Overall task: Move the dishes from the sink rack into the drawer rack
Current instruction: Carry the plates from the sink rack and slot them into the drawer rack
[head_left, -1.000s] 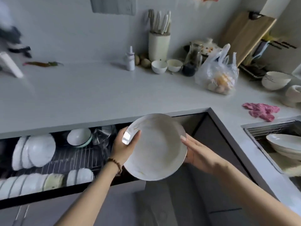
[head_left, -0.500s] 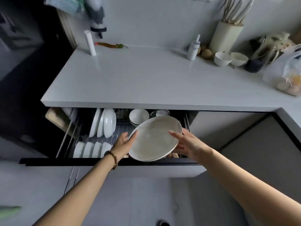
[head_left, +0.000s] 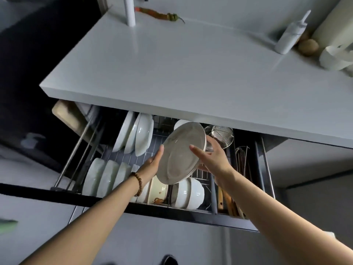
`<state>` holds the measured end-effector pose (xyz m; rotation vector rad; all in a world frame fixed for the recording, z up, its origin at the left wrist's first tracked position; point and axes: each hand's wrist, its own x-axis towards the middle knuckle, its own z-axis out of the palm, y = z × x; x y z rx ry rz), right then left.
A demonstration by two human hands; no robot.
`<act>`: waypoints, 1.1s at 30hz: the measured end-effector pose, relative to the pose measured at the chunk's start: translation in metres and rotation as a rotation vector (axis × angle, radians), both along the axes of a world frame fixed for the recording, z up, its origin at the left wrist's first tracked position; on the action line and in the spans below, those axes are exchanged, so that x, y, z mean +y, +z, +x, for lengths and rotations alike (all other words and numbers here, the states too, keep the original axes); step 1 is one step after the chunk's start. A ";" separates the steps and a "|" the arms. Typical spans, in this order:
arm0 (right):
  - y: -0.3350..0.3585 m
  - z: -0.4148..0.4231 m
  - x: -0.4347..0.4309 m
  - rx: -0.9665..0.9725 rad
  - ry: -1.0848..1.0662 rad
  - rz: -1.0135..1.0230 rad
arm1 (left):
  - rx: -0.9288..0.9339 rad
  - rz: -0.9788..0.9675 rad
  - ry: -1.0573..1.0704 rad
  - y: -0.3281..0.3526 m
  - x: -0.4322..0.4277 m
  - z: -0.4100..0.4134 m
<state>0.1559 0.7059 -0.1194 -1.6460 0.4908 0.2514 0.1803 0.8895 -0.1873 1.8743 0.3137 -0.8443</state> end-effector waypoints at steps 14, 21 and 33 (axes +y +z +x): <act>-0.083 0.066 0.045 -0.007 -0.062 -0.086 | 0.198 -0.292 0.094 -0.090 0.025 0.070; -0.105 0.090 0.059 -0.023 -0.052 -0.220 | 0.223 -0.342 0.168 -0.104 0.029 0.088; -0.127 0.106 0.080 0.006 -0.057 -0.346 | 0.314 -0.355 0.181 -0.098 0.033 0.093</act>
